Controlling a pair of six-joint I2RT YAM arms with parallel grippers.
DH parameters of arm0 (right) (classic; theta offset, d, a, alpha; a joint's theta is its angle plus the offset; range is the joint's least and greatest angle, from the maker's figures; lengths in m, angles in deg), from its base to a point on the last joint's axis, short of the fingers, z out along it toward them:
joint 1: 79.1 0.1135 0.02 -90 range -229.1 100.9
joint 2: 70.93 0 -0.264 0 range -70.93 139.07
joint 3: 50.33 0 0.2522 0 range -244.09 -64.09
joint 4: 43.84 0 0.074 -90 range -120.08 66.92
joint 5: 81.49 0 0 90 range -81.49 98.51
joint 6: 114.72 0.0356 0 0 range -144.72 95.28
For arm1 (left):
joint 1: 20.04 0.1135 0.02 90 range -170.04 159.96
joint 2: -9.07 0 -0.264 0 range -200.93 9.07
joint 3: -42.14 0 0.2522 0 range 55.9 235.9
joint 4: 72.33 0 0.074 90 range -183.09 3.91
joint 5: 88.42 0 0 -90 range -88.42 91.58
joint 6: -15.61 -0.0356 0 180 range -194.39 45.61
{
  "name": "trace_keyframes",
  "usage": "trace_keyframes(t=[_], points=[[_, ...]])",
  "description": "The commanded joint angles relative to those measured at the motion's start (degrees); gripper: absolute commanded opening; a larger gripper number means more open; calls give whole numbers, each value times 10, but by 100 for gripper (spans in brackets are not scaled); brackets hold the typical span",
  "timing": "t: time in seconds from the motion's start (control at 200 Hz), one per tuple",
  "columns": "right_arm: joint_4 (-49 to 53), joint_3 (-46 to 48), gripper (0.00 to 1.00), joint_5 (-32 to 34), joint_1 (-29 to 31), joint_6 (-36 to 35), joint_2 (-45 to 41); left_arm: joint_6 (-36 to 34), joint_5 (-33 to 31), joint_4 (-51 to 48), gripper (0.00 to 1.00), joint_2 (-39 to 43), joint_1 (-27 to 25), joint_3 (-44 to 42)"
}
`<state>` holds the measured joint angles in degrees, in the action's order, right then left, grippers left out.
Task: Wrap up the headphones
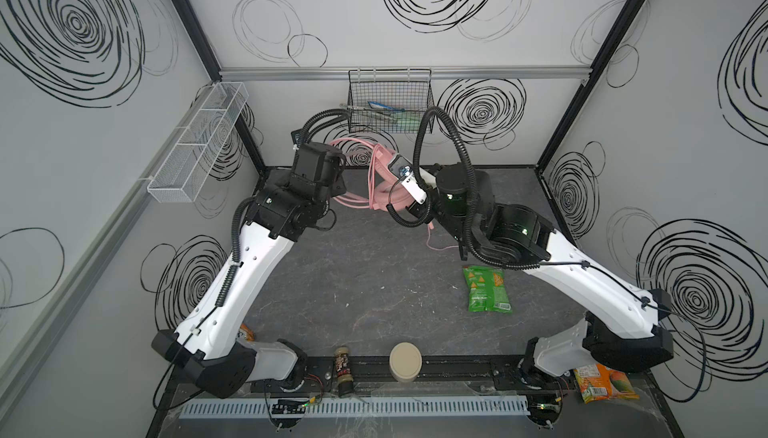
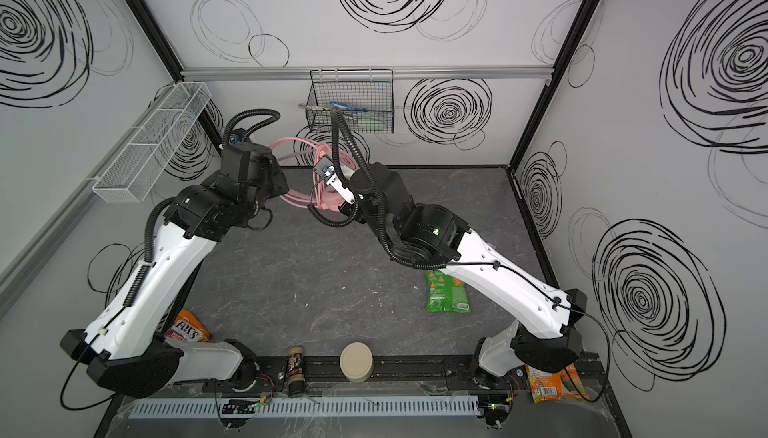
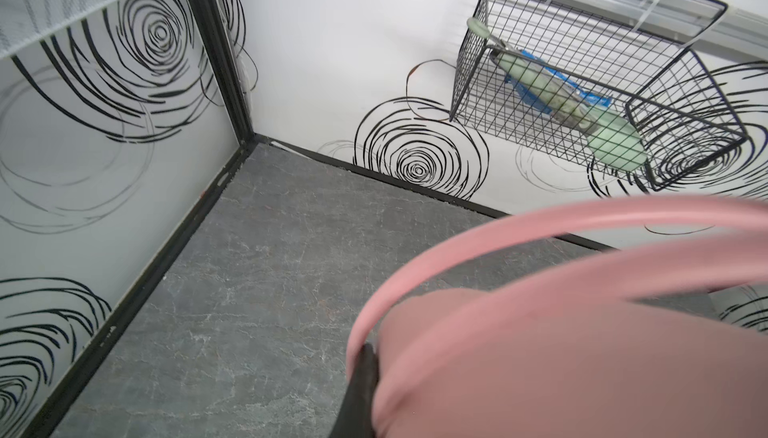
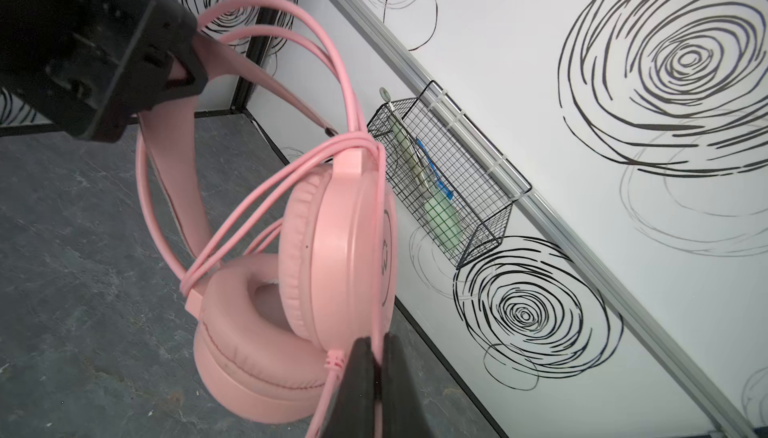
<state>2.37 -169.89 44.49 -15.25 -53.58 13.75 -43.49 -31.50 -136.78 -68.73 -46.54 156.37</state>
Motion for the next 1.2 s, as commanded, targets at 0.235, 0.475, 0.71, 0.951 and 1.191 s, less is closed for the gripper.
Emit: trace_keyframes(t=[0.235,0.475,0.71,0.951,1.191], points=[[-3,1,0,-35,34,-26,-41,38,-100,123,0,10,38,20],[-6,-13,2,-9,86,-2,-38,58,-103,125,0,-5,42,28],[48,-85,3,-8,115,71,3,47,-118,144,0,-11,39,25],[129,-171,1,50,105,123,70,-13,-188,178,0,-17,3,20],[149,-208,0,-11,67,161,82,-15,-208,197,0,-14,-17,3]])
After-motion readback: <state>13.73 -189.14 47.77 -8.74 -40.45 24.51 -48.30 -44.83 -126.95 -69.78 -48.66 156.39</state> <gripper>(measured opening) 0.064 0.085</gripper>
